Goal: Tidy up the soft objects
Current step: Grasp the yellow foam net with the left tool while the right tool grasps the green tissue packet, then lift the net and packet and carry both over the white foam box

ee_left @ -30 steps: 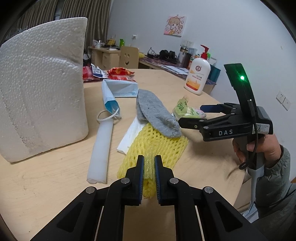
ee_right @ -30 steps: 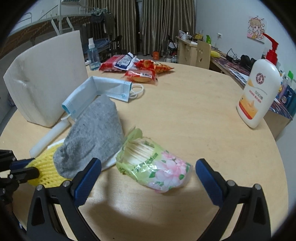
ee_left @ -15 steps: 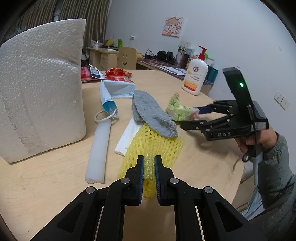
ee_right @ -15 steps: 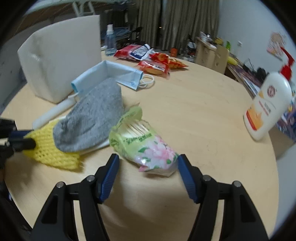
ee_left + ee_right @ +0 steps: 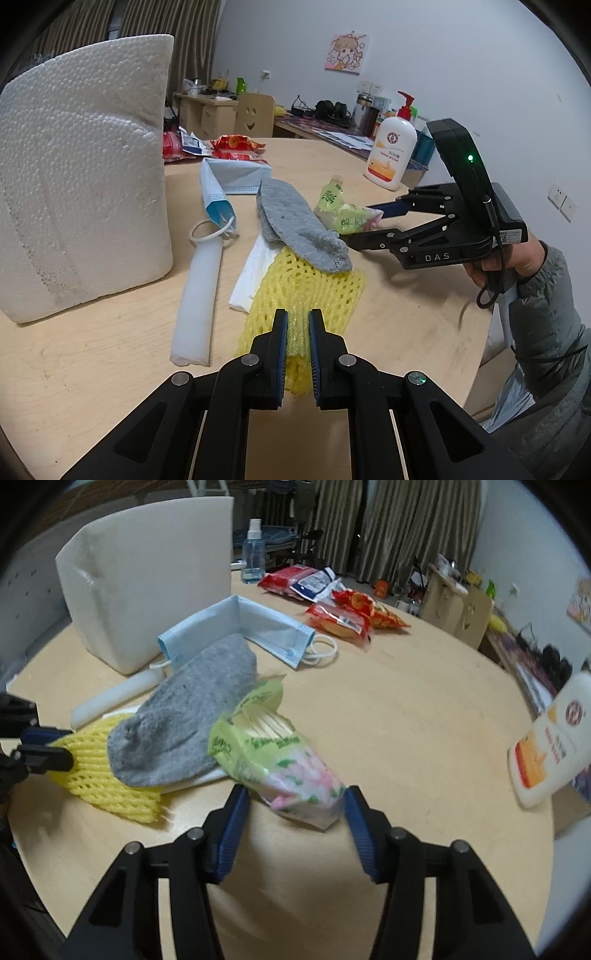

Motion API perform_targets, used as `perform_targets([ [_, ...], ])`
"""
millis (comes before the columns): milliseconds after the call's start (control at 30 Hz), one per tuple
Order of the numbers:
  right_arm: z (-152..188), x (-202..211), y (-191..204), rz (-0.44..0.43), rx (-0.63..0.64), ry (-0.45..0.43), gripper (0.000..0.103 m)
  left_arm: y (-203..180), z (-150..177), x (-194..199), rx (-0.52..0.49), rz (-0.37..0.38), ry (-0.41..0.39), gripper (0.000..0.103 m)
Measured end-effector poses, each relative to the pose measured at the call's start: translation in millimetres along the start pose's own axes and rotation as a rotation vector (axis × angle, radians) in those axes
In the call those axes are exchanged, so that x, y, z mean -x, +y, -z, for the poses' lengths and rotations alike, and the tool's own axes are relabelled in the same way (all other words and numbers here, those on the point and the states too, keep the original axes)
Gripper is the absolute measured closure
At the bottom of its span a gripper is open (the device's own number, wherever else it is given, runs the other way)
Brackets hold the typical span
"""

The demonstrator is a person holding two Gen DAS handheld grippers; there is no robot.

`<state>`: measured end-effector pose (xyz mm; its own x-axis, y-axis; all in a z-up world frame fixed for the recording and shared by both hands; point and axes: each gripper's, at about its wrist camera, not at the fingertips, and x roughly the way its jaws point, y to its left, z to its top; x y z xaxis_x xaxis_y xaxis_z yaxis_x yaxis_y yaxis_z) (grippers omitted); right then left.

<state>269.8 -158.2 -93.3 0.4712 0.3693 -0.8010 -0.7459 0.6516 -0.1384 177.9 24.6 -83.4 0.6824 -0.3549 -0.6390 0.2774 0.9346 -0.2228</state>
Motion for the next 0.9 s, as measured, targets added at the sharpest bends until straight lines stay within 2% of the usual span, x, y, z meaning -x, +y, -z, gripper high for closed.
perform_targets([
  [167,-8.1,3.8,7.5,0.054,0.076,-0.015,0.044,1.0,-0.3,0.9,0.001,0.002,-0.001,0.091],
  [333,-17.6,2.1,15.7,0.045,0.13,-0.028,0.044,0.8,0.3,1.5,0.0,0.001,-0.003,0.091],
  [467,-23.2,-5.1,10.9,0.025,0.105,-0.019,0.044,1.1,1.2,2.5,0.006,0.003,-0.003,0.091],
  [667,-24.4,-4.9,4.2,-0.009,0.043,-0.026,0.06,1.6,1.0,3.1,0.011,0.007,-0.006,0.091],
  [767,-22.6,-1.1,-1.2,-0.038,-0.028,-0.042,0.072,3.3,0.4,4.9,0.02,0.015,-0.017,0.092],
  [833,-20.6,5.5,-9.5,-0.038,-0.098,-0.062,0.075,4.0,0.4,6.4,0.024,0.022,-0.024,0.093],
  [900,-17.9,12.3,-12.8,-0.076,-0.13,-0.086,0.076,2.9,0.1,7.3,0.021,0.029,-0.025,0.093],
])
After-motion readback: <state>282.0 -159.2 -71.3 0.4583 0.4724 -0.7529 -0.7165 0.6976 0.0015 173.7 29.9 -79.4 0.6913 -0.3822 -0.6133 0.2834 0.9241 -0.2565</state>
